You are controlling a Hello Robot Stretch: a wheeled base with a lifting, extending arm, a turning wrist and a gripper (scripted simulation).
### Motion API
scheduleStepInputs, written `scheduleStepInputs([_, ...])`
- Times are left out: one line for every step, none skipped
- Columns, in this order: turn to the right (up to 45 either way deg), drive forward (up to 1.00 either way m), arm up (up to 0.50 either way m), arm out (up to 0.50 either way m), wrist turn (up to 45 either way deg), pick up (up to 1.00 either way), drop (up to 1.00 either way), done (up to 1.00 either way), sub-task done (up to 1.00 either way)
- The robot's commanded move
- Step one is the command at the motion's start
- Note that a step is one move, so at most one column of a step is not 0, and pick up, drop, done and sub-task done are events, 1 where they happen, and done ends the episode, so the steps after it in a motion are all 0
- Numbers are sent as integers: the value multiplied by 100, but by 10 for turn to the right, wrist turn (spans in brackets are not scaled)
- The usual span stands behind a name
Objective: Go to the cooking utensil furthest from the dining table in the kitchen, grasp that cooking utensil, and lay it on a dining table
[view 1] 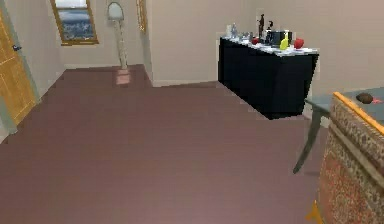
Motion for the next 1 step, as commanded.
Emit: scheduleStepInputs([0, 85, 0, 0, 0, 0, 0, 0, 0])
